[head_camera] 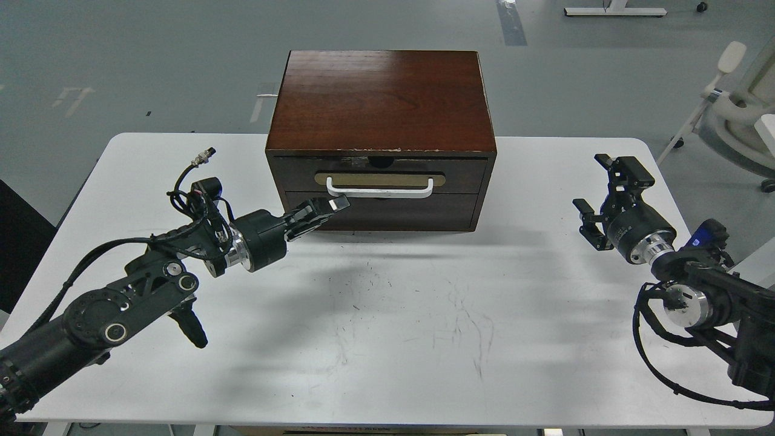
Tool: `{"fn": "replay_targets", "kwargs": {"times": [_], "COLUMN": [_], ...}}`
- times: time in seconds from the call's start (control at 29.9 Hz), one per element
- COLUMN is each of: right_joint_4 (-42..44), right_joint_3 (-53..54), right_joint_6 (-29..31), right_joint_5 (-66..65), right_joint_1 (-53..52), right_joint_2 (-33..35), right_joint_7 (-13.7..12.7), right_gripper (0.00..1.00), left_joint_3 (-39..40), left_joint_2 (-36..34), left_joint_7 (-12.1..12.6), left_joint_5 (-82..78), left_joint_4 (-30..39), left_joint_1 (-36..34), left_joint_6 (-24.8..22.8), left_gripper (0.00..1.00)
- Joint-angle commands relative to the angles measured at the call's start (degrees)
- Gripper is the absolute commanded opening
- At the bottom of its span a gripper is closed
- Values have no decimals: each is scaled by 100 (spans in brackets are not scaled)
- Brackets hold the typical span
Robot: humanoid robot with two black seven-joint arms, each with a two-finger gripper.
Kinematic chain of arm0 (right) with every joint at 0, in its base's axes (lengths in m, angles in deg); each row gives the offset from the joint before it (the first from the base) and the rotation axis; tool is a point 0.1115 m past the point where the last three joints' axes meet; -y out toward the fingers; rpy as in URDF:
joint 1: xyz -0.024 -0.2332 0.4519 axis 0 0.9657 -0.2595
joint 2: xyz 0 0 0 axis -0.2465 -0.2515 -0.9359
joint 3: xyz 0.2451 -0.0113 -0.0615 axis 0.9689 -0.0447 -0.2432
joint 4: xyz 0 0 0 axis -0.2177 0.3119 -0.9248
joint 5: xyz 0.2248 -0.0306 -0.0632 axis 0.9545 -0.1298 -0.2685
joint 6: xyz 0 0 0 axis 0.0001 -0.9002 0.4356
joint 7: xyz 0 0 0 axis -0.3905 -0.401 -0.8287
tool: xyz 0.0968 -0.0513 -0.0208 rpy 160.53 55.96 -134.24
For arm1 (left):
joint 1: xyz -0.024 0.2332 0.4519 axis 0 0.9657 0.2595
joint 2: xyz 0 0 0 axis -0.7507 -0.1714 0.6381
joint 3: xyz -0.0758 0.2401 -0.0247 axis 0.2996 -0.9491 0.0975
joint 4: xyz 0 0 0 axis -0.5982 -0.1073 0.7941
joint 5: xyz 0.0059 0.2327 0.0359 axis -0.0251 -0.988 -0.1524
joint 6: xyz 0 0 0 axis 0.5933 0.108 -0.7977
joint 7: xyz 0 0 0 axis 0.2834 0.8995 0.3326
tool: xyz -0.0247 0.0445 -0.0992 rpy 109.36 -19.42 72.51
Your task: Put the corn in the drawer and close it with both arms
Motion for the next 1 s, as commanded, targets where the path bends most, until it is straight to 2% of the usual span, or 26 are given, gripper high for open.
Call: {"fn": "replay_targets", "kwargs": {"times": [0.0, 0.23, 0.5, 0.6, 0.7, 0.84, 0.9, 0.97], "right_joint_4": [0, 0, 0, 0, 0, 0, 0, 0], "right_joint_3": [4, 4, 4, 4, 4, 13, 13, 13], "right_joint_6": [-1, -1, -1, -1, -1, 17, 17, 17], "right_joint_5": [0, 0, 0, 0, 0, 0, 0, 0], "right_joint_1": [0, 9, 0, 0, 9, 0, 0, 0], "right_joint_2": [0, 8, 17, 17, 26, 35, 44, 44], "right_joint_7": [0, 0, 0, 0, 0, 0, 0, 0], "right_gripper": [98, 98, 98, 98, 98, 98, 98, 98], "left_joint_3": [2, -7, -16, -25, -16, 10, 37, 89], "left_joint_2": [56, 56, -58, -181, -418, -768, -971, -1199], "left_joint_7": [1, -8, -69, -87, -104, -306, -438, -622], "left_joint_5": [9, 44, 203, 203, 212, 377, 755, 1630], "left_joint_4": [-118, -189, -39, 101, 426, 865, 1094, 1340], "left_joint_1": [-84, -163, -101, -84, -75, -57, -57, -57], "left_joint_6": [-9, -132, -703, -773, -1125, -1257, -1266, -1266], "left_gripper": [0, 0, 0, 0, 0, 0, 24, 100]}}
